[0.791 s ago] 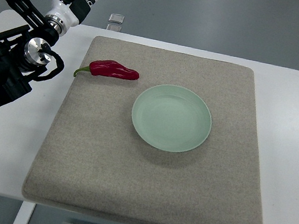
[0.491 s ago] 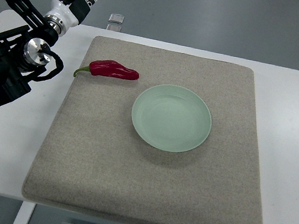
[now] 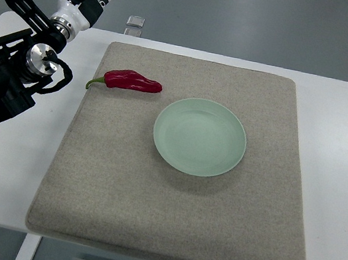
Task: Place red pepper on plate with left hand
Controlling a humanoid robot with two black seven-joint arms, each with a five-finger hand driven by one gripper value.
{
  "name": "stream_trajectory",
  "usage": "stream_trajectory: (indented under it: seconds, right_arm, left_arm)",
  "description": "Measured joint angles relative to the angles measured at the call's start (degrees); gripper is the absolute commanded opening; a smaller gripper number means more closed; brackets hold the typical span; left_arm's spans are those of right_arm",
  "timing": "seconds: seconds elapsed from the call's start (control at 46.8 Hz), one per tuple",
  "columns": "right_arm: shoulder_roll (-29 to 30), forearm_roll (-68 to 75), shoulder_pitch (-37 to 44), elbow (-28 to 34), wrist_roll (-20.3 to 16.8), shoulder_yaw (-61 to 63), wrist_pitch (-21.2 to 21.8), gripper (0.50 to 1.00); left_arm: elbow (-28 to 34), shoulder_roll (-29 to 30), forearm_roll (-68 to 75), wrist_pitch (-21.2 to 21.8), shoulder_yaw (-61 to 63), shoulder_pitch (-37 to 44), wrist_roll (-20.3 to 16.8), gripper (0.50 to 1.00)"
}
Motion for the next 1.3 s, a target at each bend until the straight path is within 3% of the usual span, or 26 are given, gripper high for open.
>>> stream_trajectory:
  seconds: [0.855, 1.175, 1.303]
  right_arm:
    - [0.0, 0.0, 0.0, 0.0, 0.0, 0.0, 0.0, 0.928]
    - [0.0, 0.0, 0.0, 0.0, 0.0, 0.0, 0.0, 0.928]
    - [0.0, 0.0, 0.0, 0.0, 0.0, 0.0, 0.0, 0.930]
  left_arm:
    - [0.0, 0.1, 1.2, -1.5, 0.7, -0.1, 0.0, 0.986]
    - [0.1, 0.3, 14.6, -0.8, 0.8, -0.3, 0.2, 0.971]
    - [0.1, 0.3, 22.8, -0.6, 0.9, -0.6, 0.2, 0.943]
